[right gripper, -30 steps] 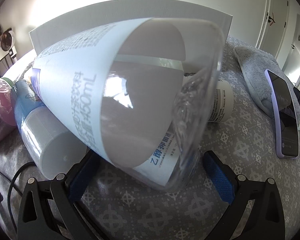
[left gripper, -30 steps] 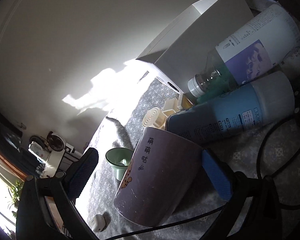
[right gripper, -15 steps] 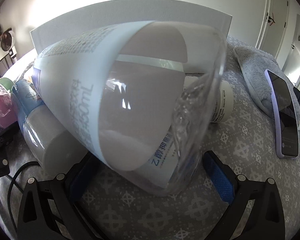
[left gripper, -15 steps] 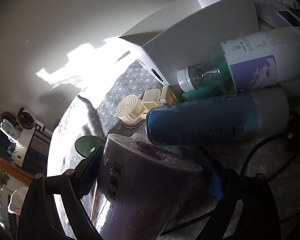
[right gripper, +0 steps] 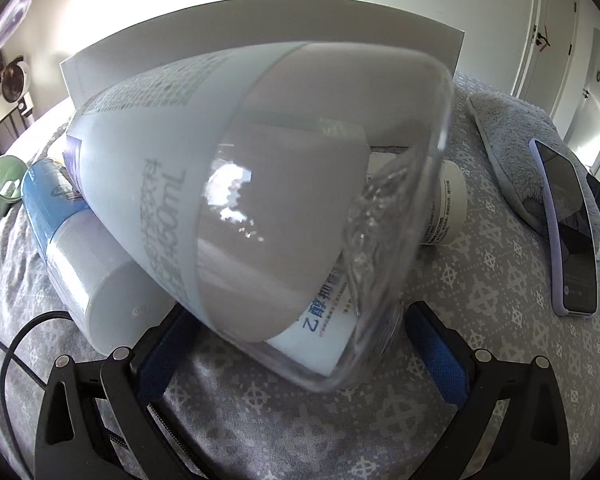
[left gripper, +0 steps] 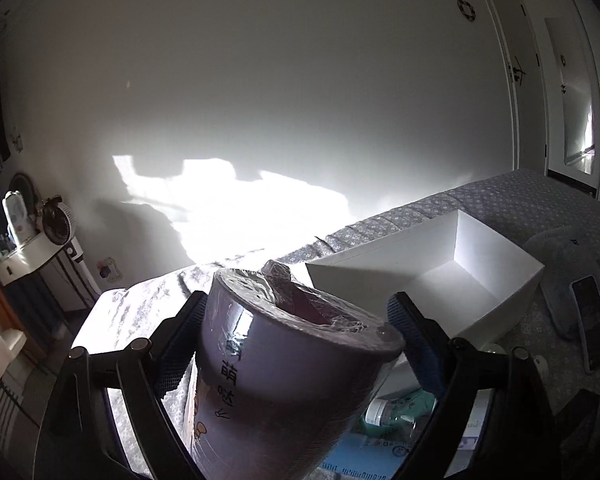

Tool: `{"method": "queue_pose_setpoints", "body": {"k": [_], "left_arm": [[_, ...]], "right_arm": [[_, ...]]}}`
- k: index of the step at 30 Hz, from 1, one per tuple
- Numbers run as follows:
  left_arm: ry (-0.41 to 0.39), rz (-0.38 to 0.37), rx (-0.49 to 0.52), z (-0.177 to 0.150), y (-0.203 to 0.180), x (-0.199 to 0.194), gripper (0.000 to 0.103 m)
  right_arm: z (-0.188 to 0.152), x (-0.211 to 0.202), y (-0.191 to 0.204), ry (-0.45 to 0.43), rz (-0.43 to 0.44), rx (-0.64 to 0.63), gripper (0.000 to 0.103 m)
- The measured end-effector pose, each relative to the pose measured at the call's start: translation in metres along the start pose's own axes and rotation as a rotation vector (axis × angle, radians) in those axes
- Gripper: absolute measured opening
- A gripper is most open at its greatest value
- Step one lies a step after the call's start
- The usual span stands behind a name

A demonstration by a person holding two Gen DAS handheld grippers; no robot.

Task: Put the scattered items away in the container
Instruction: 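Lower the purple cup into the white box and open the left tool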

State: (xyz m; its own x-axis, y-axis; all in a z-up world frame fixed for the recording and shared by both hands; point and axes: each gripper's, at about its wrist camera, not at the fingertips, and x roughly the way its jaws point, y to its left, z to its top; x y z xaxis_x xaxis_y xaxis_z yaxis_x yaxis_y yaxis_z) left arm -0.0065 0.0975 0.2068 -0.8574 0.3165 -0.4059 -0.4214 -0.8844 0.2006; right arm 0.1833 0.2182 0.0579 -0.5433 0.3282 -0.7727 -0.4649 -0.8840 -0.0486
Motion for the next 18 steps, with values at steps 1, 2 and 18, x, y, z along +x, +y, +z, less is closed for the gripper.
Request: {"method": "queue_pose_setpoints", "body": {"k": [1, 2, 18], "left_arm": [[-0.016, -0.004, 0.004, 0.006, -0.004, 0.004, 0.090], [-0.029, 0.001, 0.019, 0.011, -0.011, 0.009, 0.090], [0.197, -0.115, 0.010, 0.007, -0.063, 0.099, 0.101]], "right_arm": [[0.000, 0.000, 0.000, 0.000, 0.000, 0.000, 0.103], [0.000, 0.000, 0.000, 0.000, 0.000, 0.000, 0.103], [0.000, 0.000, 0.001, -0.001, -0.001, 0.000, 0.103]]}}
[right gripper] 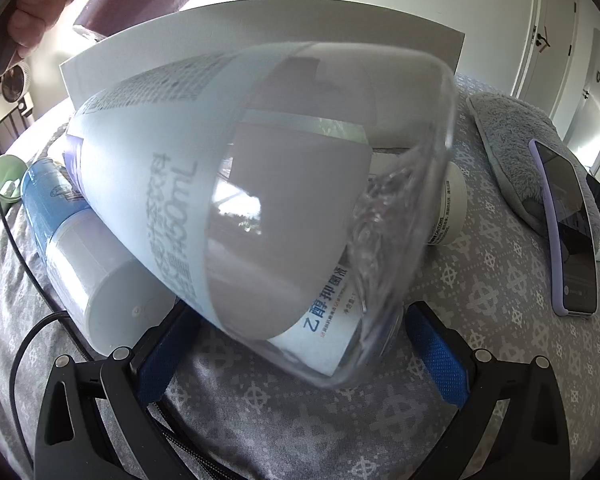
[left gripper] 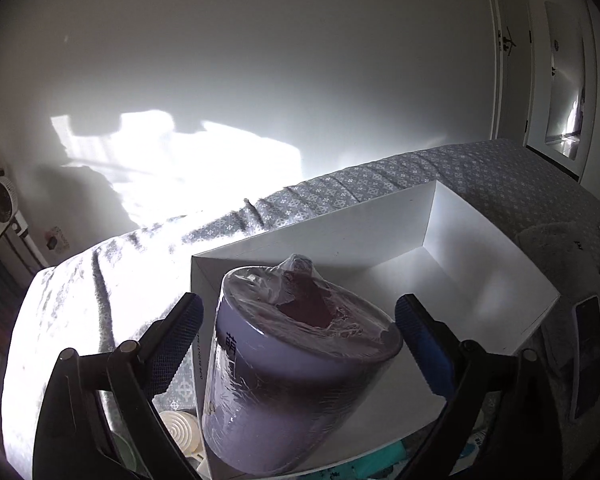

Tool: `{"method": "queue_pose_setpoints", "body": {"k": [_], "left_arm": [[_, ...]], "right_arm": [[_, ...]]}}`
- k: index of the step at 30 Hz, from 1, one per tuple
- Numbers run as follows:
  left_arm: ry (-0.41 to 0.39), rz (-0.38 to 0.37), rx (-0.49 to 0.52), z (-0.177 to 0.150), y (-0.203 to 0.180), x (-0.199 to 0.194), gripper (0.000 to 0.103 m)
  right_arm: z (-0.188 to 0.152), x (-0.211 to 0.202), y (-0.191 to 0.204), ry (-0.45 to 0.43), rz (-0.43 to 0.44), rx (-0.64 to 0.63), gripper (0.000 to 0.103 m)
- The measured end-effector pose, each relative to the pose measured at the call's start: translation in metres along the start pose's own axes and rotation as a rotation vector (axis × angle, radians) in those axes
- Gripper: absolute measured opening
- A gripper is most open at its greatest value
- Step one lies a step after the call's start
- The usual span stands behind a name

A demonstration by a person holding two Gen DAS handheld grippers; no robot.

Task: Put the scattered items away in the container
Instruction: 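Lower the purple cup into the white box and open the left tool, then move the left tool toward the blue spray can beside the box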

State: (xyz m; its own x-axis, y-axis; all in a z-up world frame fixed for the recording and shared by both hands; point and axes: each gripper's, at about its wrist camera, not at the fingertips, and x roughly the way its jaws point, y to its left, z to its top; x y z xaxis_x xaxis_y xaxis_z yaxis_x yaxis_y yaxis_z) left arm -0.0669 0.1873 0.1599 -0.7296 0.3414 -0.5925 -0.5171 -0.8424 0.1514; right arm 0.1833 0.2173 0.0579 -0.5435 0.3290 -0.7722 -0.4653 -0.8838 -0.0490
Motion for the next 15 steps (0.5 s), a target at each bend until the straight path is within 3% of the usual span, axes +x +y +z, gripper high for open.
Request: {"method": "queue_pose_setpoints", "body": {"k": [2, 5, 12, 15], "left_arm": [[-0.027, 0.039, 0.008, -0.002, -0.002, -0.010, 0.102], [-0.031, 0.028, -0.063, -0.010, 0.015, -0.032, 0.102], [0.026, -0.052, -0.457, -0.065, 0.088, -0.075, 0.102], [0.145, -0.059, -0.569, -0.103, 0.111, -0.074, 0.102]], "right_arm": [[0.000, 0.000, 0.000, 0.000, 0.000, 0.000, 0.103], [0.000, 0.000, 0.000, 0.001, 0.000, 0.000, 0.103], [-0.001, 0.000, 0.001, 0.001, 0.000, 0.000, 0.103], [-0.001, 0.000, 0.001, 0.002, 0.000, 0.000, 0.103]]}}
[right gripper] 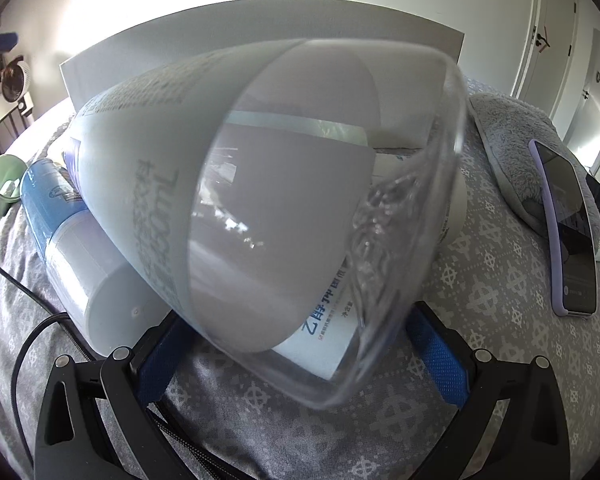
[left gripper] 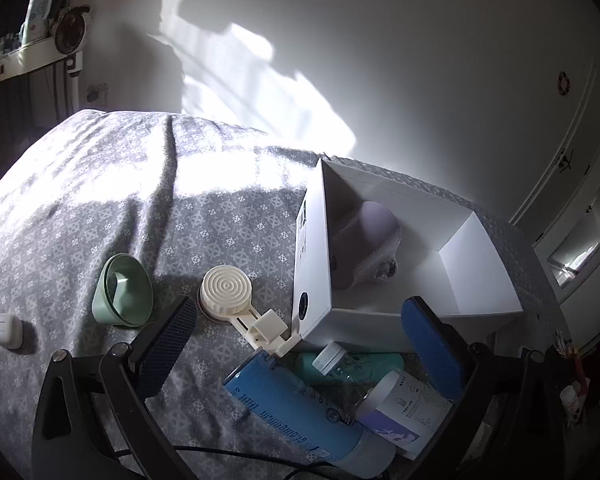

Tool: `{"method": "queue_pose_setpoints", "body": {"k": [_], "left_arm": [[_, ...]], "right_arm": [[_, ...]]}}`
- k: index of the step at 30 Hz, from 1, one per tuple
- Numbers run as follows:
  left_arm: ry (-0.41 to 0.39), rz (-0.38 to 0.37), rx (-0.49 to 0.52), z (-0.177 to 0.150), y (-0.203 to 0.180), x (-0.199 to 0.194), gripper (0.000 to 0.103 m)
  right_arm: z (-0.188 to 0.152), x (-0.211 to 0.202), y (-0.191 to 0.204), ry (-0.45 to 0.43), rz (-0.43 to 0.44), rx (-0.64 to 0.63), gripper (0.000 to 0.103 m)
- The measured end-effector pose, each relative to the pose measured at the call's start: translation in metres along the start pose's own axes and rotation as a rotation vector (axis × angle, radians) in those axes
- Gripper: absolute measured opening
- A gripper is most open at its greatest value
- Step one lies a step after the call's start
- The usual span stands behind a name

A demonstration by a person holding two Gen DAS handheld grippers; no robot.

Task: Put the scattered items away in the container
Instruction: 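Move the left tool toward the blue spray can beside the box, then grasp the blue spray can with the left tool and drop it into the box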

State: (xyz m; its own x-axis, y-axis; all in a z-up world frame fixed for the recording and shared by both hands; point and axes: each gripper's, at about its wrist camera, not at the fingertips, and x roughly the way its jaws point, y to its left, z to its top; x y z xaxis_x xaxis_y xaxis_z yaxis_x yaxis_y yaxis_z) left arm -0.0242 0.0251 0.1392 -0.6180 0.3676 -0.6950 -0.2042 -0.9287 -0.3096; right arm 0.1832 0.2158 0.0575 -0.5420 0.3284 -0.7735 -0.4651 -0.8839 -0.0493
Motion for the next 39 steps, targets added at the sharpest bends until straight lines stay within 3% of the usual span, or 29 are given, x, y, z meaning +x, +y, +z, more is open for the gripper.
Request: {"method": "queue_pose_setpoints", "body": {"k": [3, 7, 13, 15, 16, 18, 23, 31, 39], "left_arm": [[0.119, 0.007, -0.130, -0.029, 0.038, 0.010, 0.102], [0.266, -0.090, -0.300, -0.061, 0.064, 0.032, 0.102], [0.378, -0.207, -0.297, -0.081, 0.028, 0.069, 0.101], [0.402, -0.225, -0.314, -0.086, 0.015, 0.082, 0.090], [0.392, -0.229, -0.326, -0.088, 0.009, 0.083, 0.087], [0.397, -0.196, -0.330, -0.092, 0.003, 0.092, 0.070], [0.390, -0.188, -0.333, -0.094, -0.001, 0.096, 0.065], [0.320, -0.252, -0.211, -0.098, -0.005, 0.041, 0.053], [0.142, -0.373, -0.145, -0.035, -0.025, -0.009, 0.050]], "right_arm": [[0.000, 0.000, 0.001, 0.000, 0.000, 0.000, 0.103], [0.000, 0.000, 0.001, 0.004, 0.001, -0.001, 0.103], [-0.007, -0.009, -0.004, 0.039, 0.073, -0.080, 0.103], [-0.016, -0.017, -0.009, 0.038, 0.095, -0.086, 0.103], [-0.021, -0.022, -0.012, 0.035, 0.103, -0.083, 0.103], [-0.033, -0.034, -0.016, 0.015, 0.110, -0.090, 0.103], [-0.061, -0.050, -0.023, -0.027, 0.115, -0.053, 0.103], [-0.061, -0.046, -0.010, -0.016, 0.084, -0.059, 0.103], [-0.064, -0.050, -0.005, -0.016, 0.079, -0.061, 0.103]]}}
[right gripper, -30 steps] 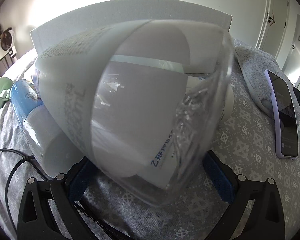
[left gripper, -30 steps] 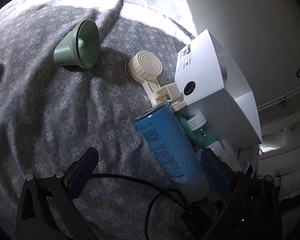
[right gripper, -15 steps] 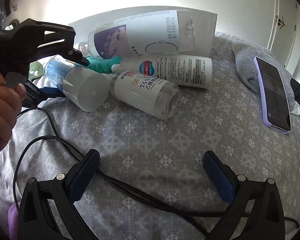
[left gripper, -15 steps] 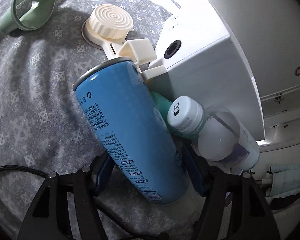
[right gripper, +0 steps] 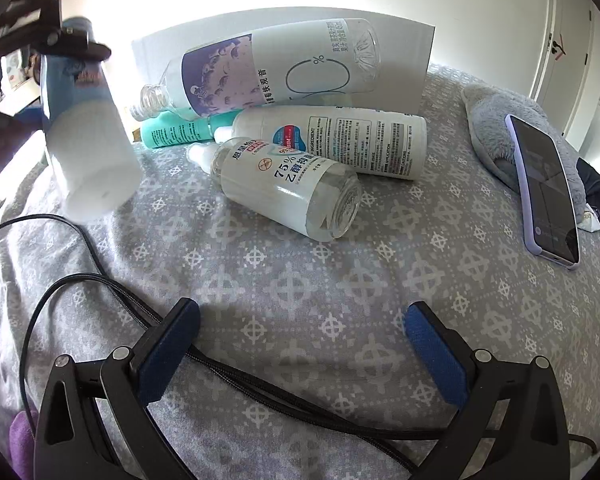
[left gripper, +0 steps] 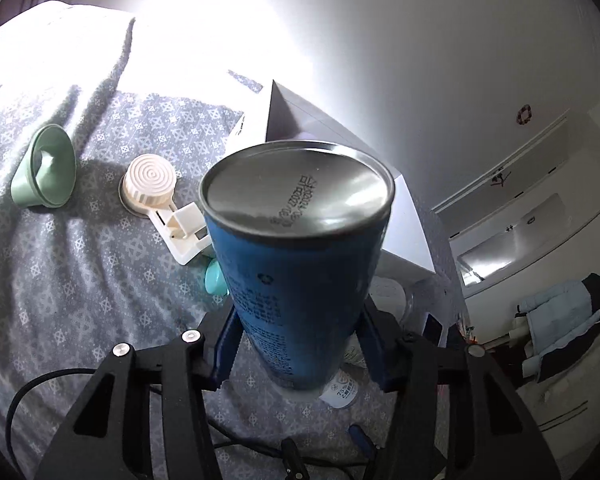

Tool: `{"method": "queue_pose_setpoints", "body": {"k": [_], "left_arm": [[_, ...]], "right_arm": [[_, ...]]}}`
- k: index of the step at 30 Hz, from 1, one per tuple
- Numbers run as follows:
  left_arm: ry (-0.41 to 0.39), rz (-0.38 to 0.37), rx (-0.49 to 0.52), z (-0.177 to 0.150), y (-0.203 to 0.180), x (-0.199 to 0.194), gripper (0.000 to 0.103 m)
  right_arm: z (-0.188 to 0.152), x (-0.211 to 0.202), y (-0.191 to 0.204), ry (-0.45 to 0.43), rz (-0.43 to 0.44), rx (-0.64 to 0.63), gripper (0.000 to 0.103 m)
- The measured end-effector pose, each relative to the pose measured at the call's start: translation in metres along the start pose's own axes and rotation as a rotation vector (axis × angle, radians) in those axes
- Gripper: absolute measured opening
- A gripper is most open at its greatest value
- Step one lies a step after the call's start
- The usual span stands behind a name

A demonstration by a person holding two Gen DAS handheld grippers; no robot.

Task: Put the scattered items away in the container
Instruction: 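Grasp the blue spray can with the left tool and drop it into the box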

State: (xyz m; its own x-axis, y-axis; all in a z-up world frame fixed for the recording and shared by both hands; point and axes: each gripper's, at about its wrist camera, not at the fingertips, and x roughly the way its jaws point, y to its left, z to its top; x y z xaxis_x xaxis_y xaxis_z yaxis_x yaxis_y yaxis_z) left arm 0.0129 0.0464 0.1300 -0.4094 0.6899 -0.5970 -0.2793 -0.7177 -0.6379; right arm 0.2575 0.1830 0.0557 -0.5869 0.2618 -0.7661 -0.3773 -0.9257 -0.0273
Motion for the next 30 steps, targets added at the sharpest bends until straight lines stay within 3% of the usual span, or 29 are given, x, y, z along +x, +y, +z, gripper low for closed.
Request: {"method": "queue_pose_setpoints", "body": {"k": [6, 11, 16, 20, 22, 23, 24, 27, 30], "left_arm": [[-0.074, -0.066, 0.029, 0.058, -0.034, 0.006, 0.050], [-0.131, 0.009, 0.112, 0.093, -0.060, 0.028, 0.050], [-0.052, 0.082, 0.143, 0.095, -0.063, 0.072, 0.050], [0.085, 0.130, 0.165, 0.073, -0.061, 0.104, 0.052], [0.110, 0.134, 0.167, 0.063, -0.061, 0.104, 0.067], [0.108, 0.130, 0.173, 0.059, -0.061, 0.100, 0.085], [0.089, 0.136, 0.183, 0.057, -0.061, 0.092, 0.091], [-0.003, 0.187, 0.246, 0.054, -0.064, 0.063, 0.092], [-0.146, 0.308, 0.276, 0.052, -0.057, 0.026, 0.102]], "right_arm": [[-0.001, -0.001, 0.001, 0.000, 0.000, 0.000, 0.103], [-0.001, -0.002, 0.002, 0.000, 0.000, 0.000, 0.103], [-0.002, -0.003, 0.003, -0.001, 0.000, 0.000, 0.103], [-0.003, -0.004, 0.004, -0.001, -0.001, 0.000, 0.103], [-0.003, -0.004, 0.004, -0.001, -0.001, 0.000, 0.103], [-0.003, -0.005, 0.004, -0.001, -0.001, 0.000, 0.103], [-0.003, -0.005, 0.004, -0.001, -0.001, -0.001, 0.103], [-0.001, -0.003, 0.000, 0.000, -0.002, -0.001, 0.103], [-0.001, -0.004, 0.001, 0.001, -0.001, 0.000, 0.103]]}}
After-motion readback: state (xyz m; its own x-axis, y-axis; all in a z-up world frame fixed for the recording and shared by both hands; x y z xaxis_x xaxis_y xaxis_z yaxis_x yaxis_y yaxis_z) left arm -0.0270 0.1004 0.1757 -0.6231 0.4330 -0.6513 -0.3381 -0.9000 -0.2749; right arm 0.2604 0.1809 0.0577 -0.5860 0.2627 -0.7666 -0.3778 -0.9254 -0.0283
